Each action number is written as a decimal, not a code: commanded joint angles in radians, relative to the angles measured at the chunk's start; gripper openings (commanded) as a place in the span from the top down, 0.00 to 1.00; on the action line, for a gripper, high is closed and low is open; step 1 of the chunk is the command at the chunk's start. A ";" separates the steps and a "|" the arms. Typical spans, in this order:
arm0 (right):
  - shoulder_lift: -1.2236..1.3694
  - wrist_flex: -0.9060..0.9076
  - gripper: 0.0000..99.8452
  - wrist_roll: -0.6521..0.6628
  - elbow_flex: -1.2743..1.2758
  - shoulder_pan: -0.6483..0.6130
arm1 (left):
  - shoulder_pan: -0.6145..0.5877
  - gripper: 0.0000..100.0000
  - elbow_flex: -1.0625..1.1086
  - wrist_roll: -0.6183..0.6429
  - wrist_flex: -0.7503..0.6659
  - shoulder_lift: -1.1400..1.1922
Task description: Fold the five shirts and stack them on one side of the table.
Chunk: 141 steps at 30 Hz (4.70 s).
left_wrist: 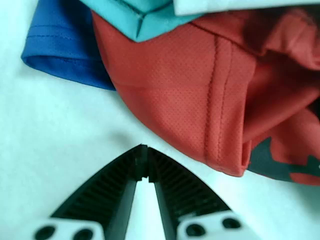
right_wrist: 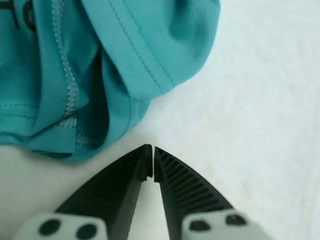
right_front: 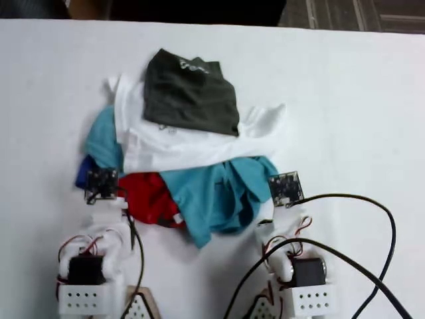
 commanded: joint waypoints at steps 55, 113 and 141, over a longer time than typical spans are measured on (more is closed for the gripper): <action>1.147 0.363 0.81 0.164 -1.232 0.107 | 0.025 0.87 -0.216 -0.509 -0.545 -0.025; 1.147 0.297 0.81 0.272 -1.088 0.107 | -0.121 0.97 -2.588 -0.574 0.500 2.653; 1.147 0.289 0.81 0.269 -1.089 0.099 | -1.014 0.97 -3.323 -0.485 0.493 2.521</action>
